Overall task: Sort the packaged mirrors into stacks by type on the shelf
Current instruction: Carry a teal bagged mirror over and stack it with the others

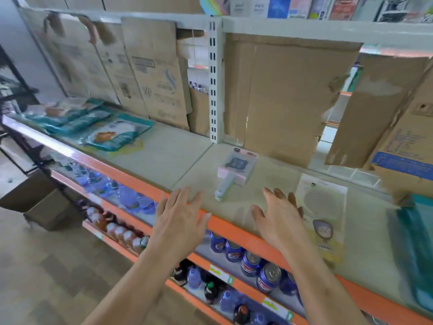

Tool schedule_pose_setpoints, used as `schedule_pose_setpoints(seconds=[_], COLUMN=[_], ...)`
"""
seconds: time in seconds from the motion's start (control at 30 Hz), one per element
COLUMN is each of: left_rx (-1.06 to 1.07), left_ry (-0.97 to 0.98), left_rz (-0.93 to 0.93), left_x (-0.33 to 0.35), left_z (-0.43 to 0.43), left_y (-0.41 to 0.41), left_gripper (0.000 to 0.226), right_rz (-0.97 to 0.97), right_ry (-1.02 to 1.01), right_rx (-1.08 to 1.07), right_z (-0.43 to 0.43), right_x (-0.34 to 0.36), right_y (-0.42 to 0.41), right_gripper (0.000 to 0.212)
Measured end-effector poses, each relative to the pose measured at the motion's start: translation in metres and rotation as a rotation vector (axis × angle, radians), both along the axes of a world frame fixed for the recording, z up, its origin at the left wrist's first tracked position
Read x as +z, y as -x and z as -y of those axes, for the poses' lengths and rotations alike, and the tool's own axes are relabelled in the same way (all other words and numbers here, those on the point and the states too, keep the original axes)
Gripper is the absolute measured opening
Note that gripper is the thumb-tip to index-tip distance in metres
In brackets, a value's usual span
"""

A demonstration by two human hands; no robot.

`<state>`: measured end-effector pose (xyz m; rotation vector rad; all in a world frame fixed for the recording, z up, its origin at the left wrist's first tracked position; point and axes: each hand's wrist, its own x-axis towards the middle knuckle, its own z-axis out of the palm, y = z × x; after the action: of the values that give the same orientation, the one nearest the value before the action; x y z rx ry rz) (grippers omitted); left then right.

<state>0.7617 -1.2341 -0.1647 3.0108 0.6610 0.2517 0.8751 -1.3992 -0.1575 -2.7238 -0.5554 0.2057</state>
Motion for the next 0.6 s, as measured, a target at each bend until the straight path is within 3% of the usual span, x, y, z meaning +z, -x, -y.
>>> schedule_pose_setpoints(seconds=[0.33,0.5,0.6], left_rx=[0.069,0.094,0.112], left_ry=[0.095,0.133,0.124], left_rz=[0.066,0.027,0.021], left_x=[0.0,0.001,0.002], left_z=[-0.059,-0.097,-0.125], left_y=[0.009,0.006,-0.001], left_gripper=[0.08,0.061,0.061], right_rz=[0.011,0.013,-0.003], right_ry=[-0.009,-0.019,-0.008], right_rx=[0.07,0.091,0.084], right_z=[-0.074,-0.115,-0.143], right_x=[0.009,0.001,0.0], right_y=[0.002,-0.008,-0.017], right_gripper=[0.042,0.051,0.051])
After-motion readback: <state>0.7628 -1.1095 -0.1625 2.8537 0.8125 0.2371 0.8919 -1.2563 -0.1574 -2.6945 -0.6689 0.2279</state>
